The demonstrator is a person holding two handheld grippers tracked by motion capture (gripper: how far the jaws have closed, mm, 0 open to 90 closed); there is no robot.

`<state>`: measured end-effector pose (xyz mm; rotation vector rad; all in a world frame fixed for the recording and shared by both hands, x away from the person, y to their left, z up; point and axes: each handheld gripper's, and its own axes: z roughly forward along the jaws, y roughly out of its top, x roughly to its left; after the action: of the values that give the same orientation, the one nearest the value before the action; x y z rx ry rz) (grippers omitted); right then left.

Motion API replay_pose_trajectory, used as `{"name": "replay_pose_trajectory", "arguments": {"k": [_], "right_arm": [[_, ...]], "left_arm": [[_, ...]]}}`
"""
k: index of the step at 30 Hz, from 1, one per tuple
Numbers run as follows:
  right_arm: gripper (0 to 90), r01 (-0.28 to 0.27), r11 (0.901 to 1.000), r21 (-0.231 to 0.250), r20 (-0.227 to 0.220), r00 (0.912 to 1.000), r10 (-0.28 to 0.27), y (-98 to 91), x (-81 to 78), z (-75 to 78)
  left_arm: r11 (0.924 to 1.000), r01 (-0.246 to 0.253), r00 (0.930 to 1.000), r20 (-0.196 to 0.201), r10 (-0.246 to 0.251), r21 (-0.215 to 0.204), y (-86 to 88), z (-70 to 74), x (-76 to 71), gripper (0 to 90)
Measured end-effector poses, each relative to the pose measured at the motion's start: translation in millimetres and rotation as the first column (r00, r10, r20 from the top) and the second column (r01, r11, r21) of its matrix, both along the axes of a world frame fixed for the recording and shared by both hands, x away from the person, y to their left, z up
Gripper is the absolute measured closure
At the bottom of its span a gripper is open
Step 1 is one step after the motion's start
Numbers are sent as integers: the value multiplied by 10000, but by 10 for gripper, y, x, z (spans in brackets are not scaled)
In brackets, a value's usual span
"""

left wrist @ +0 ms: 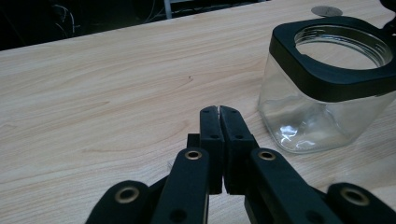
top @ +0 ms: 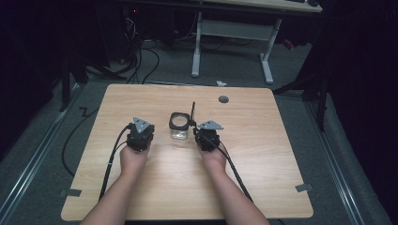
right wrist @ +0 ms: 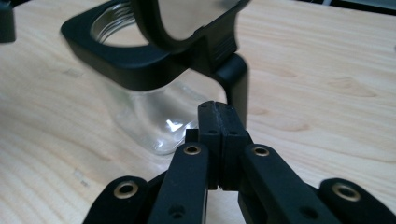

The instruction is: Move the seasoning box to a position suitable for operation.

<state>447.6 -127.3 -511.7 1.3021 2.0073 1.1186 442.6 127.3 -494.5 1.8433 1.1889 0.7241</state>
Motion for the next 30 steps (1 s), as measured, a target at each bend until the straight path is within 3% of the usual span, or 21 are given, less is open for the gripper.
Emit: {"name": "replay_pose_trajectory", "arguments": {"k": [7, 9, 13, 16, 30], "right_arm": [[900, 475, 9989, -41, -179, 9987, -476, -157, 207, 19], [900, 357, 9994, -5, -261, 9990, -357, -137, 186, -4], [900, -114, 9999, 87, 53, 9999, 113, -55, 8, -21], [900, -234, 9994, 243, 65, 9997, 233, -23, -13, -11], [900, 349, 9993, 163, 66, 9994, -350, 54, 191, -87]], "left_arm": [[9999, 97, 9999, 51, -98, 55, -16, 7, -14, 880], [10000, 61, 10000, 45, -61, 10, -3, 12, -10, 874], [9999, 87, 9999, 60, -87, 67, 2, -14, -7, 860], [10000, 54, 10000, -61, -54, -51, -4, -52, -4, 846], [10000, 34, 10000, -91, -34, -67, 11, -70, -6, 837]]}}
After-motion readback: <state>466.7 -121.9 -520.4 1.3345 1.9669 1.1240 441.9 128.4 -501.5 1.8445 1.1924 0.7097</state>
